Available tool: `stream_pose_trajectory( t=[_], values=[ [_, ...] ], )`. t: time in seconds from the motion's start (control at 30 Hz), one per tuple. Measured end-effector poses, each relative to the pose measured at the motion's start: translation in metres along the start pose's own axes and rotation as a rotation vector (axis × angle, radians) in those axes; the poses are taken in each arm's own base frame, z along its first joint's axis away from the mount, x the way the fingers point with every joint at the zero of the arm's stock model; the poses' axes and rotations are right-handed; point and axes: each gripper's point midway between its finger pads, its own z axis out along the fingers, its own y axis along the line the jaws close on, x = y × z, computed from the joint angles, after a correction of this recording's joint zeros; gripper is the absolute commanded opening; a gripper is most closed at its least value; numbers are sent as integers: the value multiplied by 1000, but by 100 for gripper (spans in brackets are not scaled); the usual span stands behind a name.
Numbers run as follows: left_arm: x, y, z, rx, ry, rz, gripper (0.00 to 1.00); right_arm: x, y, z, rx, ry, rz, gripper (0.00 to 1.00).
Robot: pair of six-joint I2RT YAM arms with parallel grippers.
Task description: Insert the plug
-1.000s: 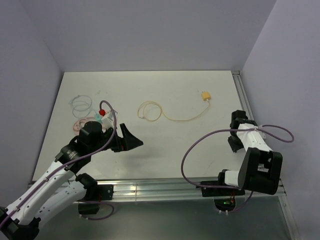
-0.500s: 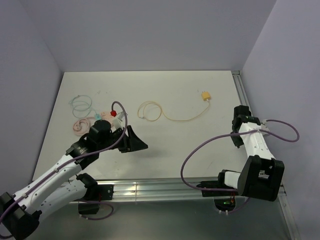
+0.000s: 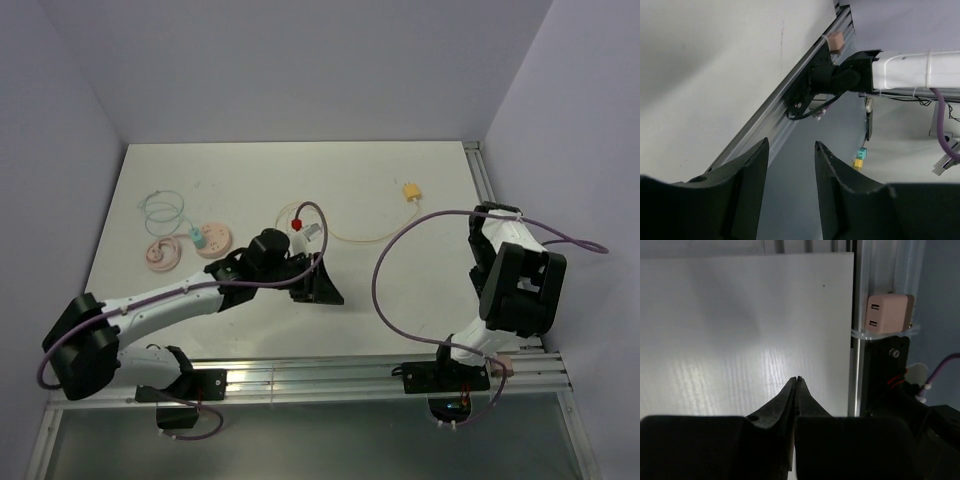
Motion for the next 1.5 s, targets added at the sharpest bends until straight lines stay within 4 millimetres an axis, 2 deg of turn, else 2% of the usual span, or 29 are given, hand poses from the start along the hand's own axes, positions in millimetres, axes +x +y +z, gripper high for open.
stream_pose_trajectory(
  t=[0.1,0.13,0.2,0.3,0.33,0.4,0.57,0.8,0.9,0.93,1.07,1.17,1.23,1.3,1.4,1.5],
  values=[
    [-12,-11,22,32,18,13,36,8,-6,4,31,44,-61,0],
    [-16,-13,29,46,21,16,29,8,-6,3,22,47,-75,0],
    [-22,-16,44,70,22,21,27,6,-6,-3,-14,35,-78,0],
    [-19,-18,64,82,47,31,22,-2,-12,-14,-81,3,-26,0],
    [-17,-22,71,90,62,38,16,-5,-15,-18,-101,-6,-7,0],
    [-14,-32,85,114,83,60,12,-8,-20,-25,-136,-16,12,0],
    [-10,-53,111,198,116,90,10,-8,-22,-24,-124,-17,-14,0],
    [8,-49,152,216,190,73,17,-9,-24,-25,-144,-23,-7,0],
    [16,-49,165,219,224,68,25,-12,-25,-27,-162,-28,-13,0],
    [18,-50,169,223,231,68,34,-12,-25,-28,-167,-30,-19,0],
    [16,-59,184,256,248,92,48,-15,-20,-33,-213,-37,-66,0],
    [14,-64,194,284,256,105,46,-22,-14,-45,-288,-52,-81,0],
    [11,-64,205,301,262,117,40,-30,-13,-59,-362,-77,-75,0],
    [8,-64,220,313,269,125,33,-36,-12,-77,-472,-111,-65,0],
    [6,-60,244,329,277,138,28,-41,-15,-108,-676,-156,-54,0],
    [14,-56,262,327,299,143,25,-49,-25,-132,-818,-211,-4,0]
  ],
)
